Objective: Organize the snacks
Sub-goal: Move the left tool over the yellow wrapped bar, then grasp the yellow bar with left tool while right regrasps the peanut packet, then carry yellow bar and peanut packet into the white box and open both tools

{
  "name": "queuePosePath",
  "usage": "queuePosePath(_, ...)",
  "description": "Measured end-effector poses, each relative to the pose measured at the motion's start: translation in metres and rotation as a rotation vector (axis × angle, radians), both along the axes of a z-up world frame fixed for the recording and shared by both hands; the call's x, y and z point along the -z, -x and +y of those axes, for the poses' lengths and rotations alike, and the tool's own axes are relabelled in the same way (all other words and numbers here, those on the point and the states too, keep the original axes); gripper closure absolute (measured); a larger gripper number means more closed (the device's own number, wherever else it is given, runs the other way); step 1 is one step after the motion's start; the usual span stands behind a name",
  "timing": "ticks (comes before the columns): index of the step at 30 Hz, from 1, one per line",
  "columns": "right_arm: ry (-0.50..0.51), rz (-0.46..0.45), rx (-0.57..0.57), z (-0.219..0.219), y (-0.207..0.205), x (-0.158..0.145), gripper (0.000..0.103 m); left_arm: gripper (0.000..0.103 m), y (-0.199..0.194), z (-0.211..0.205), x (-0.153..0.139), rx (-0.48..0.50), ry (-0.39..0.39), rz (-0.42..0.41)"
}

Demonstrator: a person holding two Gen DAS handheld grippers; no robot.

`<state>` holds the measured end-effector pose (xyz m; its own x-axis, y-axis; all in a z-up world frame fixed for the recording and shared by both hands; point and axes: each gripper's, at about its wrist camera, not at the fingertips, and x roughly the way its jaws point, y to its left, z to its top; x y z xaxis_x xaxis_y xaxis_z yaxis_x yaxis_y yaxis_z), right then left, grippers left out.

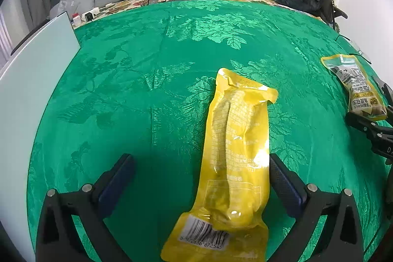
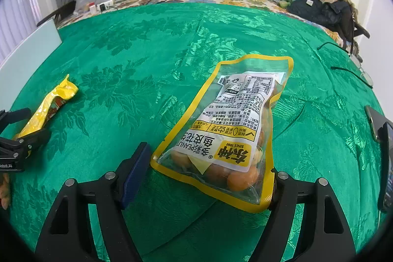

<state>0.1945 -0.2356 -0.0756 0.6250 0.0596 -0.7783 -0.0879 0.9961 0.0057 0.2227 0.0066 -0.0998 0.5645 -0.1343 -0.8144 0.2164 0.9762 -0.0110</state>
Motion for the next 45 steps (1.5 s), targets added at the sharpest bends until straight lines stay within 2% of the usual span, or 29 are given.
queuePosePath(19,-0.002,0.005,-0.013,0.000,0.001,0.000,0.023,0.000,-0.001,0.000,0.000,0.000,-0.001,0.000)
queuePosePath(21,0.001,0.061,-0.040,-0.003,-0.001,-0.003,0.023,0.000,-0.001,0.001,0.000,0.008,-0.001,0.008)
queuePosePath(23,-0.036,0.178,-0.038,-0.014,-0.004,-0.010,0.023,0.000,-0.005,0.001,-0.002,0.038,-0.011,0.056)
queuePosePath(25,-0.111,0.237,0.019,-0.034,-0.006,-0.020,0.023,0.000,-0.013,0.000,-0.004,0.053,-0.022,0.123)
queuePosePath(29,-0.214,0.307,0.164,-0.059,-0.024,-0.028,0.023,0.000,-0.026,-0.008,-0.007,0.042,0.031,0.177)
queuePosePath(30,-0.238,0.349,0.173,-0.056,-0.034,-0.024,0.023,0.000,-0.028,-0.012,-0.007,0.039,0.019,0.183)
queuePosePath(32,-0.225,0.425,0.180,-0.042,-0.050,-0.013,0.023,0.000,-0.033,-0.022,-0.004,0.040,-0.042,0.189)
queuePosePath(33,-0.174,0.422,0.185,-0.032,-0.057,-0.010,0.017,0.003,-0.033,-0.026,-0.005,0.047,-0.050,0.184)
queuePosePath(34,-0.134,0.414,0.189,-0.026,-0.063,-0.009,0.018,0.020,-0.031,-0.026,-0.008,0.048,-0.042,0.171)
queuePosePath(35,-0.089,0.413,0.198,-0.020,-0.067,-0.007,0.018,0.054,-0.029,-0.025,-0.013,0.048,-0.038,0.155)
queuePosePath(36,-0.062,0.401,0.213,-0.017,-0.068,-0.008,0.022,0.058,-0.027,-0.024,-0.018,0.056,-0.028,0.164)
queuePosePath(37,-0.063,0.387,0.217,-0.018,-0.067,-0.010,0.031,0.060,-0.026,-0.020,-0.021,0.053,-0.024,0.175)
queuePosePath(40,-0.092,0.369,0.196,-0.025,-0.055,-0.020,0.045,0.063,-0.012,0.008,-0.026,0.030,0.073,0.202)
queuePosePath(41,-0.111,0.362,0.186,-0.028,-0.047,-0.025,0.046,0.063,-0.006,0.021,-0.029,0.009,0.123,0.207)
queuePosePath(42,-0.169,0.338,0.173,-0.033,-0.035,-0.035,0.064,0.063,0.000,0.030,-0.033,-0.006,0.169,0.211)
queuePosePath(43,-0.215,0.335,0.161,-0.037,-0.031,-0.039,0.072,0.063,0.006,0.042,-0.037,-0.026,0.215,0.213)
queuePosePath(44,-0.250,0.347,0.146,-0.038,-0.024,-0.043,0.072,0.063,0.011,0.050,-0.041,-0.042,0.243,0.212)
queuePosePath(45,-0.244,0.354,0.133,-0.036,-0.018,-0.043,0.072,0.063,0.018,0.059,-0.047,-0.059,0.279,0.207)
